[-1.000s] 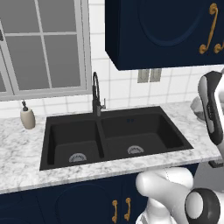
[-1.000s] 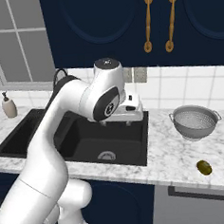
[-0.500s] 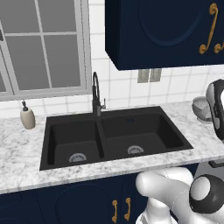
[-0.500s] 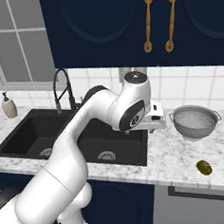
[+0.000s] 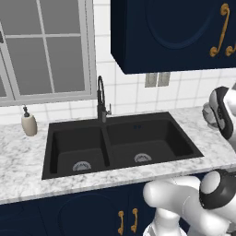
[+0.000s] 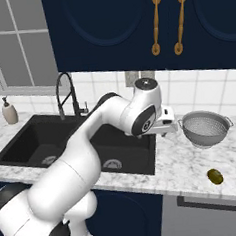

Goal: Put the colander in the sink, put the kiwi in the colander, and turn on the sink faucet and pour water over the colander.

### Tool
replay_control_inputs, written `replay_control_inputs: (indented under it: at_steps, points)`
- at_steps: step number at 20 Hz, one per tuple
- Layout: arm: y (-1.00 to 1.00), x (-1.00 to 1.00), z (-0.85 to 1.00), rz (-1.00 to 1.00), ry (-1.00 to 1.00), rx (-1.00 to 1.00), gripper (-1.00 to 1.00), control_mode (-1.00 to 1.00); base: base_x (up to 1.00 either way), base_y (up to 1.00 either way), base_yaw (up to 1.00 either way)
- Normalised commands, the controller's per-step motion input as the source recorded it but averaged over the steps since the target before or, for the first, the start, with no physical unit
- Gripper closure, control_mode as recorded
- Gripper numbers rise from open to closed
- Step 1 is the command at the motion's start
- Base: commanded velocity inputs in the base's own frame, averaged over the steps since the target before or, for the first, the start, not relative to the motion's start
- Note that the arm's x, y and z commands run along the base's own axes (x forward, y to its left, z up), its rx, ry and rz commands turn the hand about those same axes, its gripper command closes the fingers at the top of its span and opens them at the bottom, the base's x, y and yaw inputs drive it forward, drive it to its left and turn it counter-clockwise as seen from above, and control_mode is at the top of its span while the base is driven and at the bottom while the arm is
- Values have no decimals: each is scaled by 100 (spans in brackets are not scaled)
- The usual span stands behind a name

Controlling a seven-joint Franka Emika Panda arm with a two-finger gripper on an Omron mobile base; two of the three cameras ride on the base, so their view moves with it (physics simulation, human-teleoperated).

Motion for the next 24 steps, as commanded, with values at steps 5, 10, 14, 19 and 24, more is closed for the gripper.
replay_control_inputs:
  at_steps: [5, 10, 14, 19, 24]
  points:
    - [-24, 48, -4, 0, 0, 0, -100, -100, 0, 0, 0]
    - [-33, 43, -6, 0, 0, 1, -100, -100, 0, 0, 0]
    - [-32, 29, -2, 0, 0, 1, -100, -100, 0, 0, 0]
    - [-35, 19, -15, 0, 0, 1, -100, -100, 0, 0, 0]
    - [-16, 10, -29, 0, 0, 0, -100, -100, 0, 0, 0]
